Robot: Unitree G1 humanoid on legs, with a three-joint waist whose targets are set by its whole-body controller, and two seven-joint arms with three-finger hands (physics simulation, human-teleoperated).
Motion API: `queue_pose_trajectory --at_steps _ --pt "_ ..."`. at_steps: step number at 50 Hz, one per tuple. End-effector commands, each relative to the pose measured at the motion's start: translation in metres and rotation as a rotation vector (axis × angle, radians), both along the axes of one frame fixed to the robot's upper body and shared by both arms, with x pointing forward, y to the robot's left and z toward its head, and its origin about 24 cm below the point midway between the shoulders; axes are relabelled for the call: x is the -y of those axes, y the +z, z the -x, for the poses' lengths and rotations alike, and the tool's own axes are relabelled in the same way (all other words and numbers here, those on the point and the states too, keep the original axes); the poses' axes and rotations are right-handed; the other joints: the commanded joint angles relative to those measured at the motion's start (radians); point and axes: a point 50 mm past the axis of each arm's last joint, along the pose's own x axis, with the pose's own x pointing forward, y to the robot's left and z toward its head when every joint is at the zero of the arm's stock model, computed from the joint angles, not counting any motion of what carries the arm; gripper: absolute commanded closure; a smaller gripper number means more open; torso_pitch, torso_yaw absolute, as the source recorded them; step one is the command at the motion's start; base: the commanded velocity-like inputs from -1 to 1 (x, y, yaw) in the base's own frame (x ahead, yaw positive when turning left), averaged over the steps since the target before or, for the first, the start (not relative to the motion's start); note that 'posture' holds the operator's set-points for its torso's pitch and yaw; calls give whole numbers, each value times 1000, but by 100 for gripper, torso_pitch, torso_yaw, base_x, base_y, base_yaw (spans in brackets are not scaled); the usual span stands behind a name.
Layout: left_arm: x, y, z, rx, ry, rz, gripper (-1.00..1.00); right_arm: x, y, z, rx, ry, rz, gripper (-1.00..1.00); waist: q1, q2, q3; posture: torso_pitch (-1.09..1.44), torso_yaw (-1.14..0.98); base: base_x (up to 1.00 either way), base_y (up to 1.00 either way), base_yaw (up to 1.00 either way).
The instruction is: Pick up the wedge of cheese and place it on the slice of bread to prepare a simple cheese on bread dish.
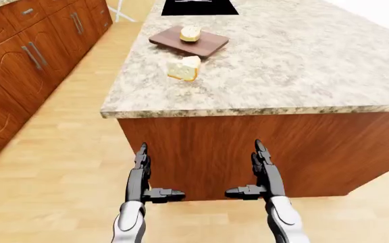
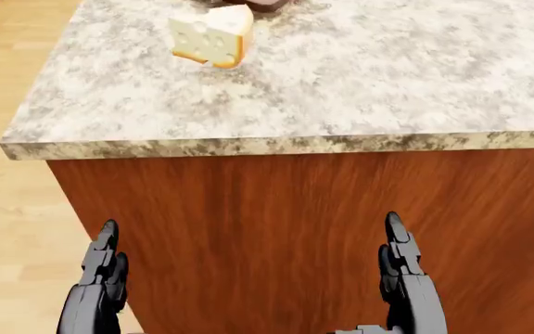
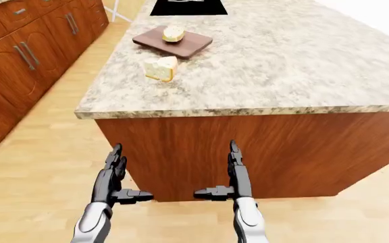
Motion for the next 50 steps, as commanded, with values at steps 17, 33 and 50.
queue_pose_trajectory --at_steps 17,33,50 --pt "-2 26 -13 168 -5 -9 -100 -2 28 -9 168 17 18 -100 8 -3 -83 0 0 0 0 0" --pt "-3 25 -13 161 -6 1 -100 -1 27 -10 169 15 34 -100 6 -2 -88 0 0 0 0 0" --pt "-32 71 -2 226 69 34 -100 24 62 3 224 -57 72 -100 6 -2 -77 0 0 0 0 0"
